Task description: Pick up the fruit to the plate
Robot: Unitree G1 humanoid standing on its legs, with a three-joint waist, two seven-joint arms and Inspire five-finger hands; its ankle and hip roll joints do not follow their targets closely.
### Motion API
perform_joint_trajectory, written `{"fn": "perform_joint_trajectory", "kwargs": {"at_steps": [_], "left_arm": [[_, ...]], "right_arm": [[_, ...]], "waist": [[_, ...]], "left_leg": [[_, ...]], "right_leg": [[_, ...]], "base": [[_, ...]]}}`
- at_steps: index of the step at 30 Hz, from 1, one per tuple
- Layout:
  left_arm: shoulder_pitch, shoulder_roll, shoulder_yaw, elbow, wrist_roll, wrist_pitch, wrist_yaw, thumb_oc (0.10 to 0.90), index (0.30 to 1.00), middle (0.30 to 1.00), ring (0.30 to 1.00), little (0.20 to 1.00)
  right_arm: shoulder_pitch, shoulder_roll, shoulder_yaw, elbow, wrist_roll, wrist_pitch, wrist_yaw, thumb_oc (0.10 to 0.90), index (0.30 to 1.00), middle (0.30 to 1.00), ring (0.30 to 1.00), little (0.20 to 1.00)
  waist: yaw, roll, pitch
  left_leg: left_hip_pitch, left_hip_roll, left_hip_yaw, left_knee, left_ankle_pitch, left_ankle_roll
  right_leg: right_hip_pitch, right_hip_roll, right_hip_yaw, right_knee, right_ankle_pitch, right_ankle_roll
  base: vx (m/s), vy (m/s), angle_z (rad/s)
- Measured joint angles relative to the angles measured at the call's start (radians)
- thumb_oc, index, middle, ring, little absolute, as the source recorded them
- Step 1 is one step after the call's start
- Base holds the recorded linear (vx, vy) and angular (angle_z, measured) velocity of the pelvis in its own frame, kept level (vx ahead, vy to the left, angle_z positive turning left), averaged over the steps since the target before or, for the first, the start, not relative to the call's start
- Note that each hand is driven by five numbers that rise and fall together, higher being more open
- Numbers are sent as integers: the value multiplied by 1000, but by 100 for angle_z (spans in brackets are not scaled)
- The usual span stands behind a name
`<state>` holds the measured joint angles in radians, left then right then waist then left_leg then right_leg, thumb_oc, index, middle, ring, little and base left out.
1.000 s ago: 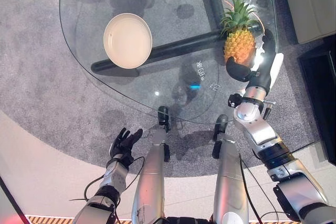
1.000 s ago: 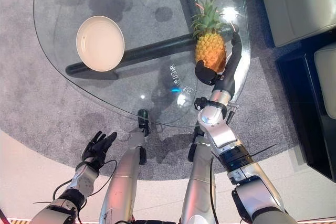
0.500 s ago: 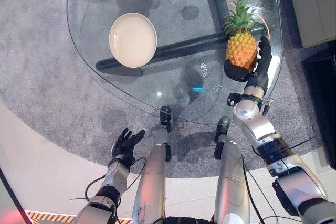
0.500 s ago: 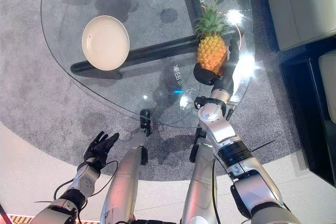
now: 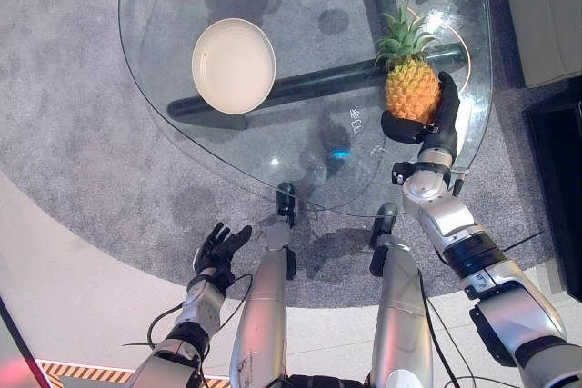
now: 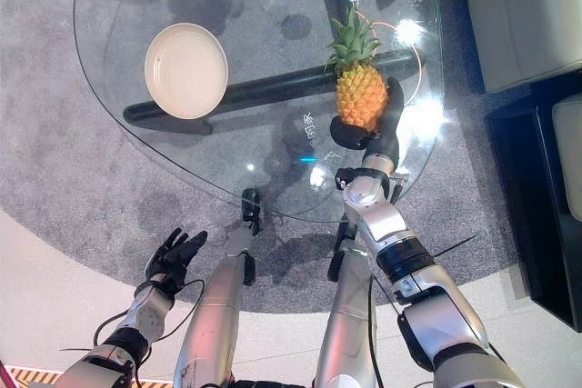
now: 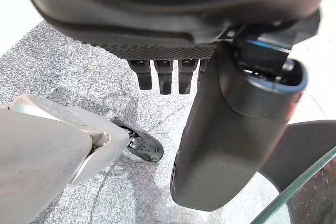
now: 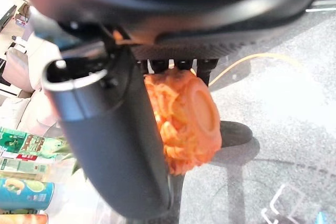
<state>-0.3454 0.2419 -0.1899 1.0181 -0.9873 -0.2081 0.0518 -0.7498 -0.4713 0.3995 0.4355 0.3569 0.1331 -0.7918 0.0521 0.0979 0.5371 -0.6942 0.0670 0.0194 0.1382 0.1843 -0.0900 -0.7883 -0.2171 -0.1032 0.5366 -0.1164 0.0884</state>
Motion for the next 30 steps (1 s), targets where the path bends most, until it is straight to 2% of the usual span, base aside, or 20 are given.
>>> {"fn": "perform_joint_trajectory", "kwargs": {"at_steps": [1,2,3,23,30], "left_arm": [[0,0,-1,0,0,0,0,800,900,900,900,900],[0,0,-3,0,0,0,0,800,900,900,900,900],[0,0,-5,0,0,0,0,800,900,900,900,900],[0,0,-28,-28,-1,-8,3,800,900,900,900,900],[0,1,12,-94,-30,-73,58,800,900,900,900,900]], "right_arm": [[-1,0,0,0,0,0,0,660,780,780,780,760],[-2,0,0,0,-1,0,0,413,568,568,568,513],[-3,0,0,0,-2,-1,1,100,300,300,300,200],[-38,-39,23,-2,-182,78,4,100,300,300,300,200],[-26,-44,23,-1,-244,78,3,100,300,300,300,200]], "waist": [[0,0,0],[-1,0,0],[-1,0,0],[5,2,1],[4,2,1]], "left_leg": [[-2,0,0,0,0,0],[-3,0,0,0,0,0],[-3,0,-1,0,0,0],[-13,0,-1,-1,3,-4],[-9,-2,-1,0,4,-3]], "right_leg": [[-1,0,0,0,0,0],[-2,0,-1,0,0,0],[-3,0,-1,0,0,0],[-13,0,-1,0,0,4],[-9,-1,0,1,0,4]], "base": [[0,0,0],[0,0,0],[0,0,0],[0,0,0],[0,0,0]]}}
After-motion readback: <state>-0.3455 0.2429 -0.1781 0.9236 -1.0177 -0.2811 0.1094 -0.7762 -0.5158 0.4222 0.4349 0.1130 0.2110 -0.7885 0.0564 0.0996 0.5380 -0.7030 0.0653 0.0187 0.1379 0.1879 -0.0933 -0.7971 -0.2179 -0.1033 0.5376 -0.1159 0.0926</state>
